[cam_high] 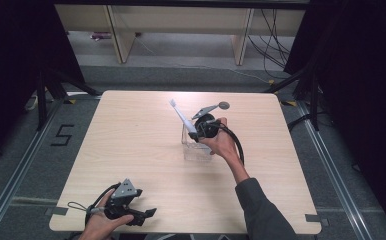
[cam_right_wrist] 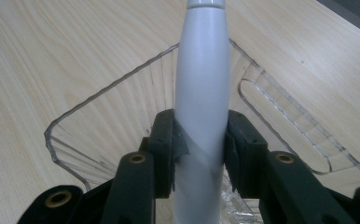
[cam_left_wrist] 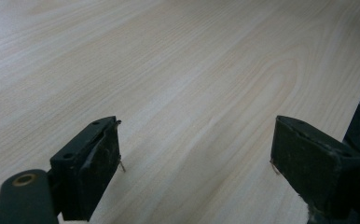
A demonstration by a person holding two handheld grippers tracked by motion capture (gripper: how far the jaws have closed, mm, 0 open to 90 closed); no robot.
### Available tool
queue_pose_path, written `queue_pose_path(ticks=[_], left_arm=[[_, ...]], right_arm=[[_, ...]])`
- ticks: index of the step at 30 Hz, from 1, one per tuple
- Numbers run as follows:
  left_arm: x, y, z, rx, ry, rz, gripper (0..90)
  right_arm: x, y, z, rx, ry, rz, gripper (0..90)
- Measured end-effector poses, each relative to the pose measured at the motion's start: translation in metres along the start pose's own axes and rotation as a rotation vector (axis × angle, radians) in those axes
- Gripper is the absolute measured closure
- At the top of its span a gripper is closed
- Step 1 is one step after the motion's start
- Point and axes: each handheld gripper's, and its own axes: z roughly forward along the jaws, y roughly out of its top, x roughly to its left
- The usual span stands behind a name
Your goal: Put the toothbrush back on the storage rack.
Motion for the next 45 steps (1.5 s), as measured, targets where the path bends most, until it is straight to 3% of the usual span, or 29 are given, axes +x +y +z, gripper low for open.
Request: queue_pose_path(ticks=[1, 2, 5, 8, 9, 10, 14, 15, 21, 25, 29, 30, 32, 33, 35, 36, 38, 39, 40, 41, 42, 45], left_arm=[[0.000, 0.000, 0.000, -0.001, 0.000, -0.001, 14.9], [0.001, 0.000, 0.000, 0.006, 0.016, 0.012, 14.9], [-0.001, 0.000, 0.000, -0.010, 0.001, -0.009, 14.9], [0.001, 0.000, -0.001, 0.009, 0.004, 0.013, 14.9], [0.001, 0.000, -0.001, 0.008, 0.003, 0.012, 14.9], [0.001, 0.000, -0.001, 0.009, 0.003, 0.012, 14.9], [-0.001, 0.000, 0.000, -0.007, 0.004, -0.004, 14.9], [0.001, 0.000, -0.001, 0.010, 0.004, 0.015, 14.9], [0.000, 0.000, -0.001, 0.008, 0.004, 0.012, 14.9], [0.001, 0.000, -0.001, 0.009, 0.003, 0.012, 14.9], [-0.002, 0.000, 0.001, -0.010, -0.001, -0.021, 14.9], [-0.001, 0.000, 0.001, -0.009, -0.001, -0.004, 14.9], [-0.001, 0.000, 0.001, -0.010, -0.001, -0.010, 14.9], [-0.001, 0.000, 0.001, -0.010, -0.001, -0.016, 14.9], [-0.001, 0.000, 0.001, -0.008, 0.000, -0.010, 14.9], [-0.001, 0.000, 0.001, -0.005, -0.001, -0.010, 14.9], [0.001, 0.000, 0.000, 0.014, 0.007, 0.014, 14.9], [0.000, 0.000, 0.001, 0.005, 0.006, 0.007, 14.9], [-0.001, 0.000, 0.001, -0.008, -0.003, -0.012, 14.9], [0.001, 0.000, -0.001, 0.017, 0.010, 0.013, 14.9], [0.000, 0.000, 0.000, 0.008, 0.001, 0.003, 14.9], [-0.001, 0.000, 0.001, -0.007, -0.001, -0.009, 14.9]], right_arm=[[0.000, 0.000, 0.000, 0.003, -0.001, -0.004, 66.3], [-0.002, 0.000, 0.001, -0.007, -0.001, -0.040, 66.3], [0.001, -0.001, 0.003, 0.016, -0.004, 0.012, 66.3], [0.000, -0.001, 0.003, 0.032, 0.005, -0.018, 66.2], [0.001, -0.001, 0.003, 0.036, 0.003, 0.001, 66.2], [0.000, -0.001, 0.005, 0.022, -0.005, -0.020, 66.3], [0.001, -0.001, 0.005, 0.044, 0.003, -0.016, 66.2], [0.000, -0.001, 0.005, 0.043, 0.005, -0.035, 66.2], [0.002, -0.002, 0.007, 0.060, 0.010, -0.013, 65.9], [0.002, -0.001, 0.003, 0.055, 0.020, 0.014, 59.8], [0.002, -0.001, -0.003, 0.039, 0.012, 0.014, 59.7], [0.002, -0.001, -0.004, 0.023, 0.012, 0.019, 59.8], [0.002, 0.000, -0.009, 0.014, 0.009, 0.032, 58.2], [0.001, 0.000, -0.010, -0.005, 0.012, 0.011, 57.9], [0.000, 0.001, -0.017, -0.018, 0.006, 0.017, 57.1], [-0.001, 0.001, -0.019, -0.039, 0.011, -0.008, 56.7], [-0.001, 0.001, -0.024, -0.071, 0.011, -0.002, 54.1], [-0.001, 0.001, -0.027, -0.062, 0.022, 0.008, 52.7], [-0.001, 0.001, -0.028, -0.087, 0.005, 0.009, 52.8], [-0.002, 0.001, -0.032, -0.076, 0.017, 0.002, 52.8], [-0.002, 0.000, -0.033, -0.107, 0.008, -0.004, 52.6], [-0.001, 0.001, -0.042, -0.105, 0.016, 0.007, 50.6]])
